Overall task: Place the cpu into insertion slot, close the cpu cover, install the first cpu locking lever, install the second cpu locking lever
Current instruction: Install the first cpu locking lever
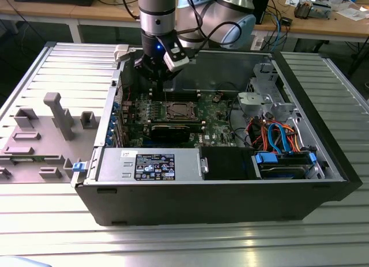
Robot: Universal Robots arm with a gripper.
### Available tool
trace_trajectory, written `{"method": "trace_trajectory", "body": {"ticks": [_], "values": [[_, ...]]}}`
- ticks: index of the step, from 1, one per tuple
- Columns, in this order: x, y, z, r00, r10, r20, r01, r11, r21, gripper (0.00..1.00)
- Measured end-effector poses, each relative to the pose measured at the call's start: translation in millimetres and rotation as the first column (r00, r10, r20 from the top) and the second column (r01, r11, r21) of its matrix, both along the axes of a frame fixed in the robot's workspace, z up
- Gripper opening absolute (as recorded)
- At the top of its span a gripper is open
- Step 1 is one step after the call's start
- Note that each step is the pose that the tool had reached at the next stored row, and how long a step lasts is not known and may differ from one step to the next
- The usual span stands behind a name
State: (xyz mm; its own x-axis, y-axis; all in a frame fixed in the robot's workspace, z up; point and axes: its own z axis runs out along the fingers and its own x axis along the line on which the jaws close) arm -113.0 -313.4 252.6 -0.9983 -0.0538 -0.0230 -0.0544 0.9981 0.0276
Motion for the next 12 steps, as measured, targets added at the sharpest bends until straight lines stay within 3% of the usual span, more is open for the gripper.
{"method": "trace_trajectory", "body": {"ticks": [4, 12], "values": [[5.5, 0.2, 0.0, 1.0000, 0.000, -0.0001, 0.000, 1.0000, 0.0000, 0.11], [24.3, 0.2, 0.0, 1.0000, 0.000, -0.0001, 0.000, 1.0000, -0.0001, 0.11]]}}
